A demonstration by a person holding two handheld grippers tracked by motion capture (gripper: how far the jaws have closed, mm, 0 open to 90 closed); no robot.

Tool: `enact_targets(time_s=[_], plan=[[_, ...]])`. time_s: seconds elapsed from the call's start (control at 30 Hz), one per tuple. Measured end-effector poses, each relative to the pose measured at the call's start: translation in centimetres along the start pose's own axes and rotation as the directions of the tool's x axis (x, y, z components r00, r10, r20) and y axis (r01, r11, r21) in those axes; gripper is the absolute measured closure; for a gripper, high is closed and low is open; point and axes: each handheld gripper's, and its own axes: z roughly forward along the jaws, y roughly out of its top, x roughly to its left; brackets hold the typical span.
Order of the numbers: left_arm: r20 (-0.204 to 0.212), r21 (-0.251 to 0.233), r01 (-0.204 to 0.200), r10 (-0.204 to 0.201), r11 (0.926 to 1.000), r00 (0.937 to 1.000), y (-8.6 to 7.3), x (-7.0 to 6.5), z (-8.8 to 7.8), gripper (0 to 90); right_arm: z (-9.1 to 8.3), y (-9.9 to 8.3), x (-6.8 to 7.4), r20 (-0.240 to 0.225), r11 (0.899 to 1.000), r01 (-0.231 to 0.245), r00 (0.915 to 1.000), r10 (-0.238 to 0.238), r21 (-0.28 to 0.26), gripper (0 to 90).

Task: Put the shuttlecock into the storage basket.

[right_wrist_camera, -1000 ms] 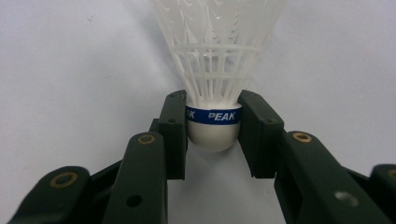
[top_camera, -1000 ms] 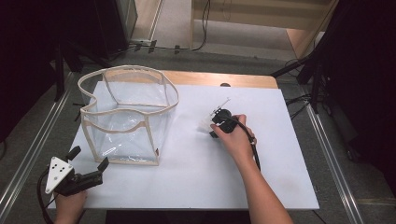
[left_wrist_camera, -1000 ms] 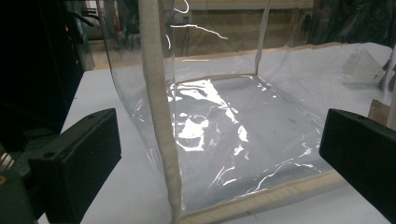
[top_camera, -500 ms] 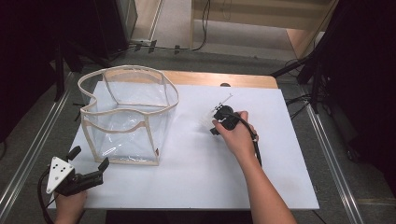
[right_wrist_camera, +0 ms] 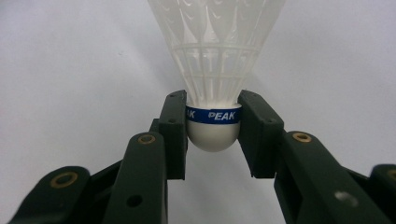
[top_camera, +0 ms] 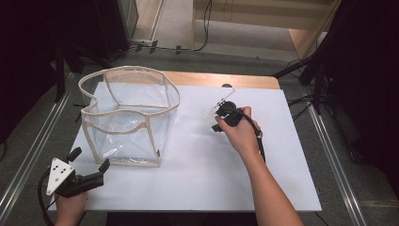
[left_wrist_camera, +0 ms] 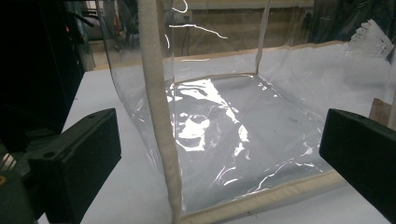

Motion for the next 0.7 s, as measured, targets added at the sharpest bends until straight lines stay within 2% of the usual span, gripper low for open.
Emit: enact_targets(time_s=[0.7], plan=[[0.002,-0.001,0.008,-0.008,1.0000,1.0000,0.0,0.1,-0.1,0.0,-2.3,1.6,0.3,-0.021,0.998,0.055,0.9983,-0.055,0.005,62.7]])
